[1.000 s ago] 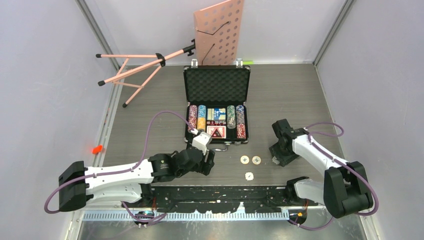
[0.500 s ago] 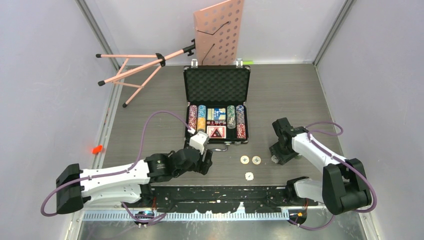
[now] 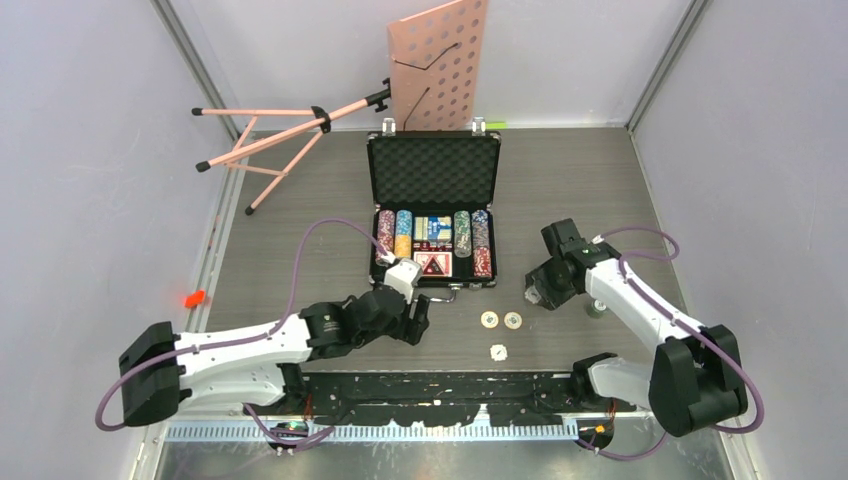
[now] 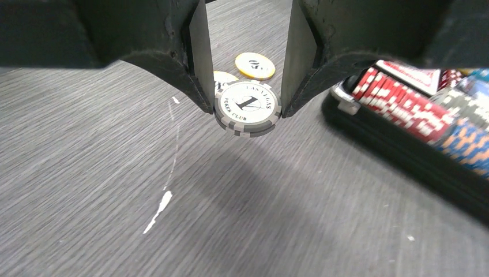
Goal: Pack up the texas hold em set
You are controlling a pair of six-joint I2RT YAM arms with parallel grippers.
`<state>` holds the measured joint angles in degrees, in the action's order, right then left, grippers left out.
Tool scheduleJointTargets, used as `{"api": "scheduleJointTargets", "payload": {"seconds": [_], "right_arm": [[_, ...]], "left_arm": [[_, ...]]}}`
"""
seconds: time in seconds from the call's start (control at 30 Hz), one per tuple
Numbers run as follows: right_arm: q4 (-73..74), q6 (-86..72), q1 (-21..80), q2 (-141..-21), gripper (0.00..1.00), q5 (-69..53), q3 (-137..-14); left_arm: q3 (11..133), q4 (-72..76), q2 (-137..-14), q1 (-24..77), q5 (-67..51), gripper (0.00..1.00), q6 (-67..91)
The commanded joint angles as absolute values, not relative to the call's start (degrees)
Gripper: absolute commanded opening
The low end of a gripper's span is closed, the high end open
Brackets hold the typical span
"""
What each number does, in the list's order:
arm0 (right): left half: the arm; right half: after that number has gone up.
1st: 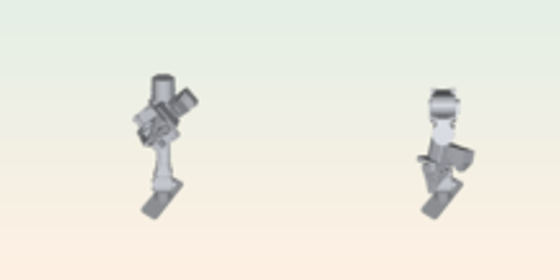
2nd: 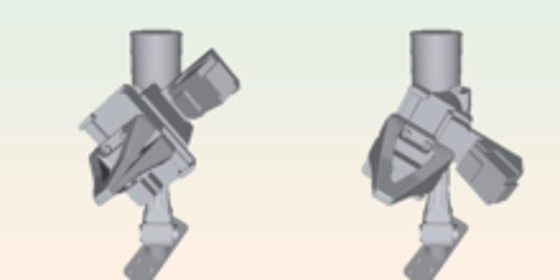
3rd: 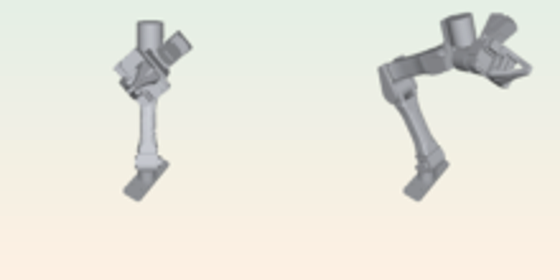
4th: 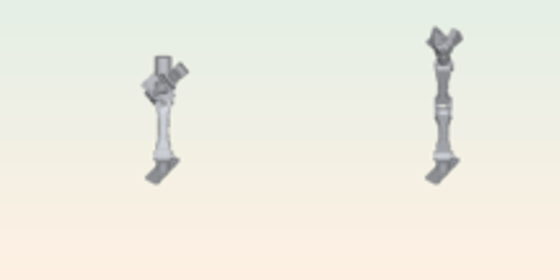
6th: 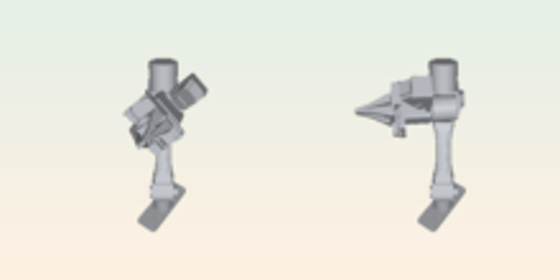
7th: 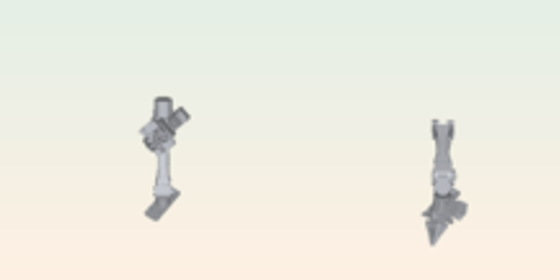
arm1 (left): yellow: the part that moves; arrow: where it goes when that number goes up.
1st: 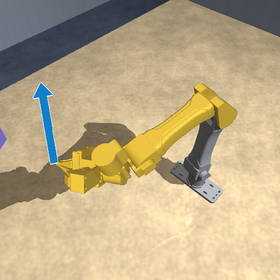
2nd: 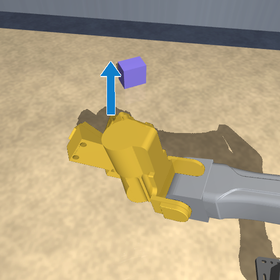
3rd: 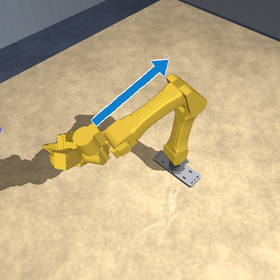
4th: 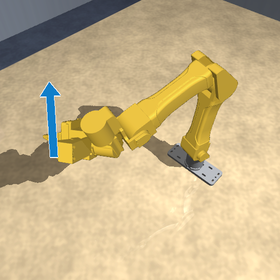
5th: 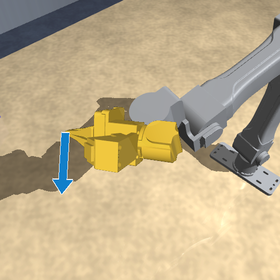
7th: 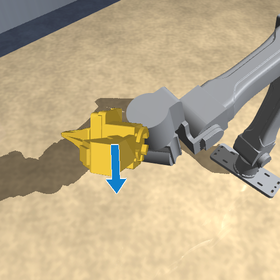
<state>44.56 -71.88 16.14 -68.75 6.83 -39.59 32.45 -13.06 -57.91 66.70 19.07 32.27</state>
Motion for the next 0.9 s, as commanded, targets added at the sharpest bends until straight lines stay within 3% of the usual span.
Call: {"api": "scheduleJointTargets", "payload": {"seconds": [0.0,0.27,0.63,0.87], "right_arm": [[47.4,-71.2,16.4,-66.0,0.41,5.5,-43.4],[48.6,-71.7,19.2,-64.8,0.41,1.8,-47.0],[49.2,-73.8,23.2,-61.0,0.41,-1.4,-50.5],[47.6,-75.0,23.4,-58.2,0.41,-3.2,-49.8]], "left_arm": [[35.6,-4.8,-62.5,66.3,15.5,0.71,31.9],[41.4,14.8,-75.2,65.6,7.3,0.85,37.3],[43.7,35.5,-87.7,58.4,-1.7,0.67,55.9],[45.2,42.4,-94.4,56.9,-5.8,0.66,61.0]]}}
